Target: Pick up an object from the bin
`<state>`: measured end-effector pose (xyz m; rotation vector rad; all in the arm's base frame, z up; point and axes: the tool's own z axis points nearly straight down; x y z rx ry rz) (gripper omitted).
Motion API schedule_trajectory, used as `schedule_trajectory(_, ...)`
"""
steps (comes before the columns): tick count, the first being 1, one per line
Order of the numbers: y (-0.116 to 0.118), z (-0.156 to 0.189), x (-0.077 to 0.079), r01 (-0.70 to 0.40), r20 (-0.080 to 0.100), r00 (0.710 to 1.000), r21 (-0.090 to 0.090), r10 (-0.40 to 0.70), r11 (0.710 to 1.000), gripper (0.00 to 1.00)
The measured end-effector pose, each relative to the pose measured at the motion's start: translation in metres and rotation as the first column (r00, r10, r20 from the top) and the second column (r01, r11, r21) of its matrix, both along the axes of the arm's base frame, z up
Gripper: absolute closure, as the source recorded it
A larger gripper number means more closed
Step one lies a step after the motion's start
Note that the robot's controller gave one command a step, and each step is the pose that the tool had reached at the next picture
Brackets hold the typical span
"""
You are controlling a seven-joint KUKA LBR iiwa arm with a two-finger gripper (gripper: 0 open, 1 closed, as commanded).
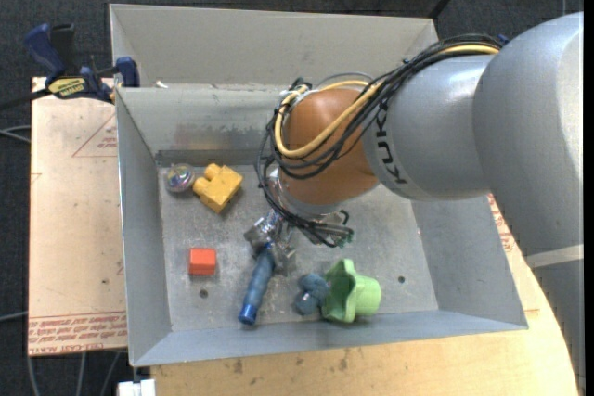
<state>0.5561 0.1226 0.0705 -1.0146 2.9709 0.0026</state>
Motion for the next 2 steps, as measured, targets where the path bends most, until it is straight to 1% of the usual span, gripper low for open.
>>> schedule_trajectory(1, 0.005, 0.119, 0.023, 0.009, 0.009, 1.000, 0.001, -0.009, 1.000, 1.00)
schedule_trajectory(2, 0.008, 0.184, 0.022, 0.018, 0.008, 1.000, 0.001, -0.018, 1.000, 1.00)
